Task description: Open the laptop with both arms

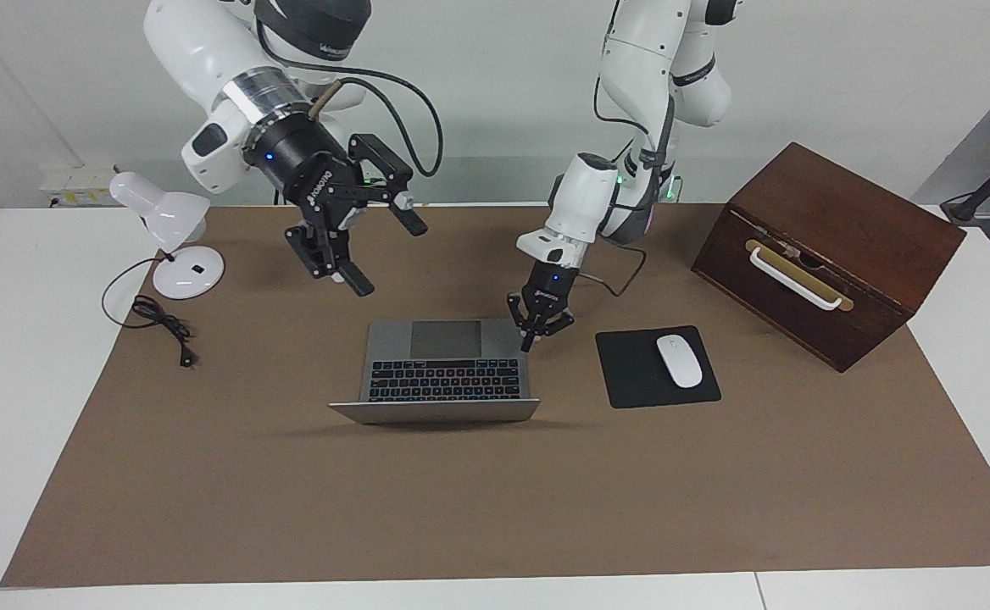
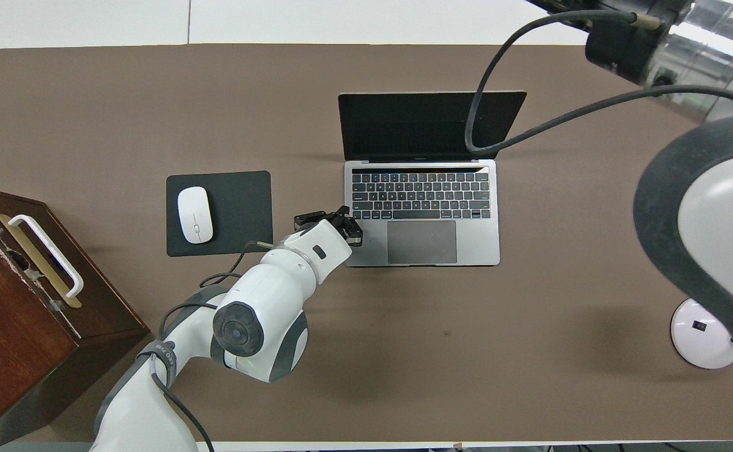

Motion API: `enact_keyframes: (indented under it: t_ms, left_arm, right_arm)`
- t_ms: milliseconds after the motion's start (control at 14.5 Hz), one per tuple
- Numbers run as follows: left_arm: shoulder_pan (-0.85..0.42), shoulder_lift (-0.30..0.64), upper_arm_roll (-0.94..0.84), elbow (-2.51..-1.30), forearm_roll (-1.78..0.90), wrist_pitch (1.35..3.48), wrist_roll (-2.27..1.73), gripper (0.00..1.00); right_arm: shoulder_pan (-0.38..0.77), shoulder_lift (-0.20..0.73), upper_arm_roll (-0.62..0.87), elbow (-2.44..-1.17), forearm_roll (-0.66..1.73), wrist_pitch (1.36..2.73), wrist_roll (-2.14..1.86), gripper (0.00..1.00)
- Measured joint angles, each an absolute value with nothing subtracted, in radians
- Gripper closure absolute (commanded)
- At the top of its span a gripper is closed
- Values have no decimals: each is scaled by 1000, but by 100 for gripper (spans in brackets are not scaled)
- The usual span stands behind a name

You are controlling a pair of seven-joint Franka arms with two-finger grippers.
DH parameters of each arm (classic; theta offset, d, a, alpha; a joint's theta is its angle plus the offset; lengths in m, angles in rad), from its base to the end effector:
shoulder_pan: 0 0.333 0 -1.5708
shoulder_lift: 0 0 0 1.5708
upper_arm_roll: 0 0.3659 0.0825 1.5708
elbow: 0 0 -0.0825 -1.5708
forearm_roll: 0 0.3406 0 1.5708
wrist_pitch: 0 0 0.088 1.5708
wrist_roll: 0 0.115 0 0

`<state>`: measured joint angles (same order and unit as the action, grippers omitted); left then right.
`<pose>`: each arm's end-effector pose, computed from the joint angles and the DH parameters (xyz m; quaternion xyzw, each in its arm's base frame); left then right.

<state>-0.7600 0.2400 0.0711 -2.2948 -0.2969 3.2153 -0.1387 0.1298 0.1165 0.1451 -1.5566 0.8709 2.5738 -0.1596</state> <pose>0.4537 -0.3401 0.4004 0.9353 -0.1196 0.2909 0.1621 0.5970 0.1510 0.7278 -0.8423 0.0444 -0.3717 0.3879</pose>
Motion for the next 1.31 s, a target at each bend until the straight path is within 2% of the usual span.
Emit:
enact_keyframes:
  t_ms: [414, 829, 1105, 1312]
  left_arm:
    - [-717, 222, 78, -2197, -297, 2997, -138, 100]
    - [-644, 192, 85, -2059, -296, 2714, -102, 100]
    - [-577, 119, 87, -2031, -264, 2574, -54, 100]
    - [-525, 52, 88, -2030, -200, 2463, -50, 100]
  right_arm:
    - [14, 111, 143, -1454, 538, 2222, -204, 0]
    - [-51, 54, 141, -1438, 341, 1862, -212, 0]
    - [-89, 8, 136, -1437, 204, 1643, -209, 0]
    - [-91, -13, 133, -1438, 144, 1537, -92, 0]
